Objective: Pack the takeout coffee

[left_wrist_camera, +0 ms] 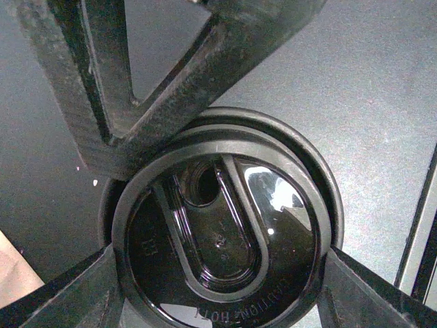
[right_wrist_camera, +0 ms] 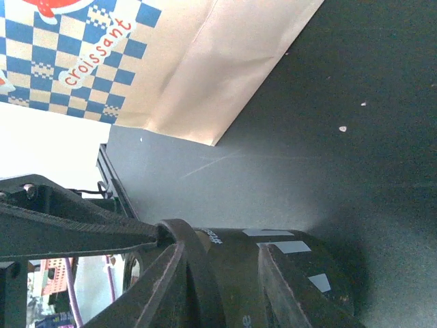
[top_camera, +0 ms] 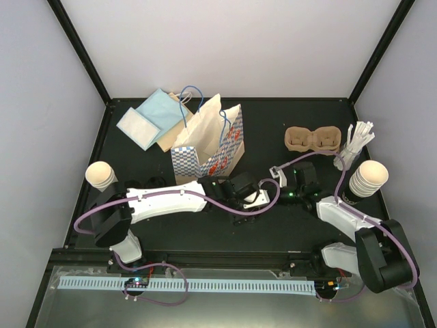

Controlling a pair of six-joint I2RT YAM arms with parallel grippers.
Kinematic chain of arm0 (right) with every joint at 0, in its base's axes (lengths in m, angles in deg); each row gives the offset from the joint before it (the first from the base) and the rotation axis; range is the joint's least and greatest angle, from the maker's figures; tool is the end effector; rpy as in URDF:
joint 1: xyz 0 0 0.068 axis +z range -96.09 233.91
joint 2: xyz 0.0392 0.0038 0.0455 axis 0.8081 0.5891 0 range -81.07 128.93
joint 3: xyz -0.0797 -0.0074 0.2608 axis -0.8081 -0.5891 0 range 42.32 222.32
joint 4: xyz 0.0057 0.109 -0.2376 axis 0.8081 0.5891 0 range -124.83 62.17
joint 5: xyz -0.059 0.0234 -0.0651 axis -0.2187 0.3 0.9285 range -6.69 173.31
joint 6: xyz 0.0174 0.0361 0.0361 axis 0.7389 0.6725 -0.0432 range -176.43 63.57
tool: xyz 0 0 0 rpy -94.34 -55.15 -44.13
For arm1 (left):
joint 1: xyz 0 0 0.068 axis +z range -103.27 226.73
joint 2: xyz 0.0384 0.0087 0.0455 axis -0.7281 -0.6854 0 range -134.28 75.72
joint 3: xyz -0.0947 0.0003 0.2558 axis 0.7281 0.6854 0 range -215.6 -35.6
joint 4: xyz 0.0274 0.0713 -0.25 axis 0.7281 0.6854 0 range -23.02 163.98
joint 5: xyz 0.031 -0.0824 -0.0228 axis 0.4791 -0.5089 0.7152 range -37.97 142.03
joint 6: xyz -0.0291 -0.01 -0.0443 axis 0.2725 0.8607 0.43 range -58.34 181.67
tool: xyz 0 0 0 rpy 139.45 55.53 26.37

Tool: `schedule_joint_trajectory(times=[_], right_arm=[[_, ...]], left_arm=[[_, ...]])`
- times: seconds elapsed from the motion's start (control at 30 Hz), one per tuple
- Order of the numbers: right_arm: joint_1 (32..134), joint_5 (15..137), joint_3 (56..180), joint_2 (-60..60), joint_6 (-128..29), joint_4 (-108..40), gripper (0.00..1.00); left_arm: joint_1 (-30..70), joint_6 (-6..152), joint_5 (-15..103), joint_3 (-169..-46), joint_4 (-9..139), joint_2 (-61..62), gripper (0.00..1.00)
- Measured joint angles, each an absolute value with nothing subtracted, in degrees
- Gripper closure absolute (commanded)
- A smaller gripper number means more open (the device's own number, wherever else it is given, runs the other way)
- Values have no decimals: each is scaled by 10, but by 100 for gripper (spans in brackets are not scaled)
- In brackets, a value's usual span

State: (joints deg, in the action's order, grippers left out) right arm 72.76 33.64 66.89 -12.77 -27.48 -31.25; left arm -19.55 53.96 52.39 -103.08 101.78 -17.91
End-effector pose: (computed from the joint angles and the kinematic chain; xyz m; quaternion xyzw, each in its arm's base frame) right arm 0.1869 0.0925 0.1615 -0.0779 0.8554 0.4915 0.1436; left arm 0.1355 -0.3076 0.2270 0.5819 0.7737 -0.1200 0.2201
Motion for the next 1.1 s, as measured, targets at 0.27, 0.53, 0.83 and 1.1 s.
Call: schedule_joint_trajectory(times=[0.27,0.53,0.83,1.1], right_arm=[[720,333,613,-129,-227,-433,72],[718,338,559,-122,-174,-556,72],[718,355,569,-123,-171,-538,71],[728,435,628,-206,-201,-334,64]], left_arm=[[-195,554,526,-1076,1055,-212,40],[-194,557,525,-1076,1051,-214,40],[-191,568,522,-1072,1041,-214,40],[-193,572,523,-1070,1033,-215,40]])
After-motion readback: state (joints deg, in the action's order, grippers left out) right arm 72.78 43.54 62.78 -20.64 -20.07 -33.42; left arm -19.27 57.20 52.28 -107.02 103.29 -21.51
